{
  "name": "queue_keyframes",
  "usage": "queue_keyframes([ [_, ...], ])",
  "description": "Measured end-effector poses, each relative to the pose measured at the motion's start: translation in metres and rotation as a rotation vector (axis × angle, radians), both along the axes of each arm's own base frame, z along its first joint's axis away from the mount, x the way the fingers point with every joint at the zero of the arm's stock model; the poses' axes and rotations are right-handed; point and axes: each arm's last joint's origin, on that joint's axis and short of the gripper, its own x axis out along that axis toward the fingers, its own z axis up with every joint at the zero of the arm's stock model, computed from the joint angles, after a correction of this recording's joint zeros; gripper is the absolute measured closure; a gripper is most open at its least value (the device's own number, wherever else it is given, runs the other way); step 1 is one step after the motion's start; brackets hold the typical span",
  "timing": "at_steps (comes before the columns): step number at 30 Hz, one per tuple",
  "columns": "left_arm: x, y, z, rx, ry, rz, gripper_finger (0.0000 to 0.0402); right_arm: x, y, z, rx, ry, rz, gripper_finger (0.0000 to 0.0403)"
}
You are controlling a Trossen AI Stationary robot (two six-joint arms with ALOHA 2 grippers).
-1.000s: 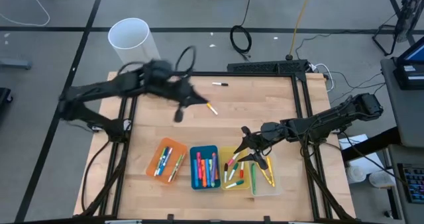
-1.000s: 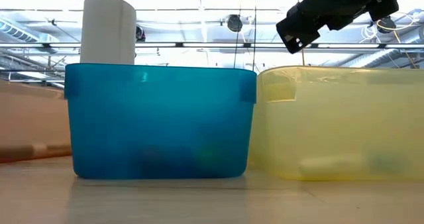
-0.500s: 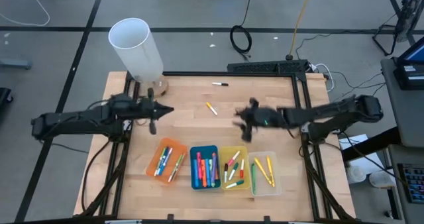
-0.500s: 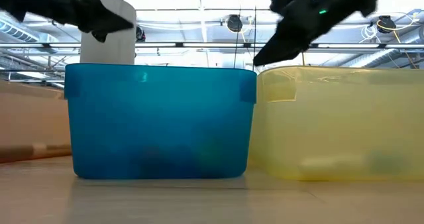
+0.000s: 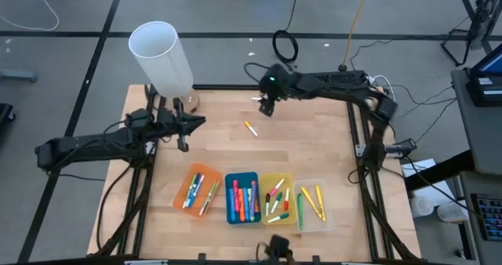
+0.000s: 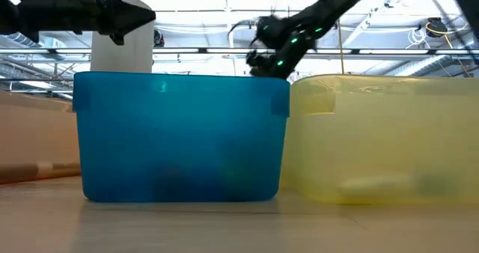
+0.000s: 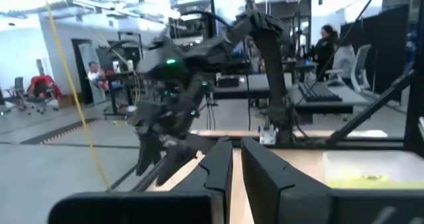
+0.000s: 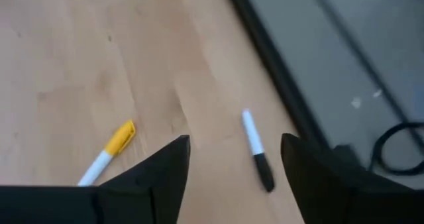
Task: Pick & Place Markers
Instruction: Put the black highlighter pen into the yellow bin
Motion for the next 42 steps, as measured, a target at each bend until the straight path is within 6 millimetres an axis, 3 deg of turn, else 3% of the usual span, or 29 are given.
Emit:
queue_keyframes([
  [6,0.007,0.006,-0.006,-0.011,0.044,0.023,0.0365,0.019,-0.045,-0.043,0.147,0.23,-0.049,0.0169],
  [13,0.009,0.008,-0.006,-0.014,0.031,0.029,0.038,0.022,-0.071,-0.073,0.296,0.245,-0.082,0.0174],
  [19,0.009,0.008,-0.005,-0.011,0.029,0.03,0.0398,0.02,-0.071,-0.088,0.342,0.295,-0.065,0.0174],
  [24,0.009,0.008,-0.005,-0.011,0.025,0.03,0.0384,0.022,-0.069,-0.091,0.298,0.337,-0.06,0.0182],
  [36,0.009,0.008,-0.005,-0.013,0.025,0.03,0.0356,0.03,-0.059,-0.092,0.297,0.332,-0.068,0.0286],
  [42,0.009,0.008,-0.005,-0.01,0.026,0.03,0.0355,0.035,-0.054,-0.091,0.28,0.322,-0.038,0.0317],
])
